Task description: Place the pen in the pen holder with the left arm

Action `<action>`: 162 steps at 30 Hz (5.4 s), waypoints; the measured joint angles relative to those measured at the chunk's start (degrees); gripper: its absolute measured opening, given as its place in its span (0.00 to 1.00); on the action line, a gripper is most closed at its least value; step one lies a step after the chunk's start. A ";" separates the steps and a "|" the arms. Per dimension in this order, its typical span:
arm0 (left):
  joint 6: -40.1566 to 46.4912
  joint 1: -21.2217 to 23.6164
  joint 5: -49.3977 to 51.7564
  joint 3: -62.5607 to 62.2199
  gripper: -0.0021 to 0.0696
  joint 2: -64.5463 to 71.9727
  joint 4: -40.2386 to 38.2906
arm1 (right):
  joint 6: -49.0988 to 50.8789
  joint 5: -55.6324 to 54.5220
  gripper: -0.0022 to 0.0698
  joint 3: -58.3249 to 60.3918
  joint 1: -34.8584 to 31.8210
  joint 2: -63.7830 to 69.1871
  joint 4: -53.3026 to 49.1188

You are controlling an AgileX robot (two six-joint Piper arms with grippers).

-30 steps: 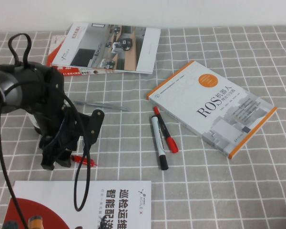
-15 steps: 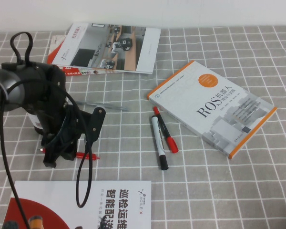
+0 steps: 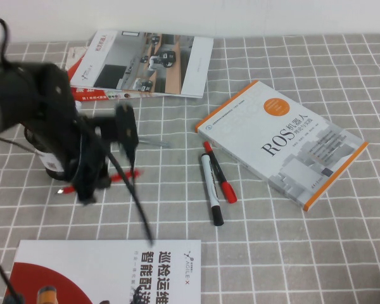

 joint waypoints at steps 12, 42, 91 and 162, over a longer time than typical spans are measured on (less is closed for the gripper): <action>-19.84 -1.61 -23.57 12.71 0.13 -23.58 -19.65 | 0.00 0.00 0.01 0.00 0.00 0.00 0.00; -48.67 -1.61 -93.43 46.83 0.13 -35.69 -14.48 | 0.00 0.00 0.01 0.00 0.00 0.00 0.00; -64.81 5.58 -109.59 38.18 0.13 -1.96 -12.04 | 0.00 0.00 0.01 0.00 0.00 0.00 0.00; -67.00 5.58 -32.23 52.45 0.03 -91.95 -0.77 | 0.00 0.00 0.01 0.00 0.00 0.00 0.00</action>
